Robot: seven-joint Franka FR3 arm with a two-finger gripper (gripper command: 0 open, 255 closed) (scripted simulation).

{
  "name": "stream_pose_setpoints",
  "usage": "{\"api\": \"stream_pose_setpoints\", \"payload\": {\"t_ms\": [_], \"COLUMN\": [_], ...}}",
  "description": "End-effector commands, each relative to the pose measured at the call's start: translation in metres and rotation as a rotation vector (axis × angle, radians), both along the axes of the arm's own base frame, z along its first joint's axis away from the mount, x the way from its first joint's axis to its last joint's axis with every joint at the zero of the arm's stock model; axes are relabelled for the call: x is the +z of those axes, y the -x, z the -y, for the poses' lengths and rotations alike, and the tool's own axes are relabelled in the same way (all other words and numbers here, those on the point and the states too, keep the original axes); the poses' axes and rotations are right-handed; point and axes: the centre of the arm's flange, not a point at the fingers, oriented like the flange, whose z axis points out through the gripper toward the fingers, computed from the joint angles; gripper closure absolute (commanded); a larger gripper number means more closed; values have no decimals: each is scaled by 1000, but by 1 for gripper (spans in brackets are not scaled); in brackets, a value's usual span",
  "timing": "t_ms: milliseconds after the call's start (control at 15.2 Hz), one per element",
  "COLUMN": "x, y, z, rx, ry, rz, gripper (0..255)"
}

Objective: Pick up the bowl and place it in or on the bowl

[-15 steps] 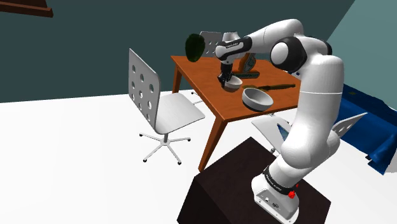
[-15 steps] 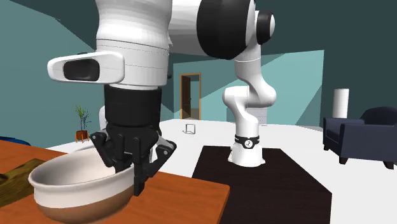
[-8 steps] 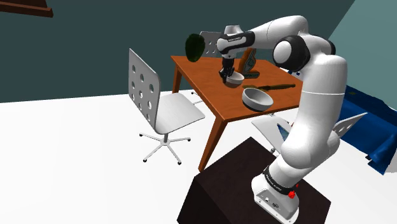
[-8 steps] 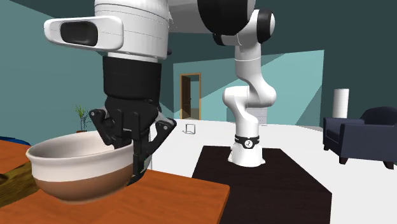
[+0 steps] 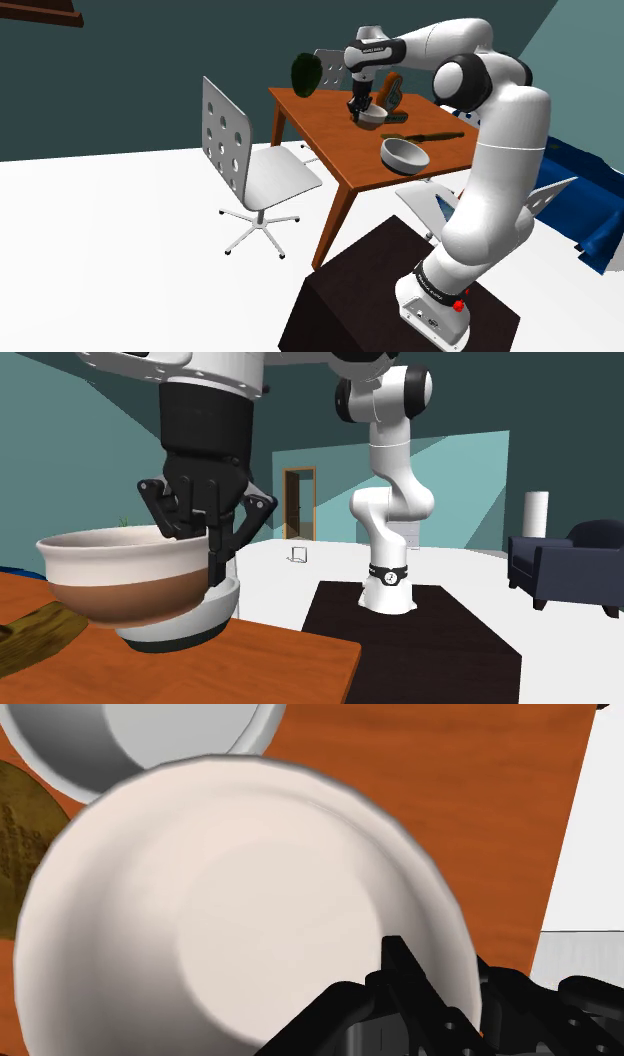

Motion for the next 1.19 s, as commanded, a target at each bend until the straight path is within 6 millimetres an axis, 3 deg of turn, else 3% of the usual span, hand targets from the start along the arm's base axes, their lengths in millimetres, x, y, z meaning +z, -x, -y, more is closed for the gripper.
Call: {"api": "stream_pose_setpoints", "payload": {"t_ms": [0, 198, 1122], "x": [12, 24, 32], "y": [1, 1, 163], "z": [1, 1, 89], "rx": [0, 0, 0], "ry": [0, 0, 0], "rz": [0, 0, 0], "gripper": [255, 255, 255]}}
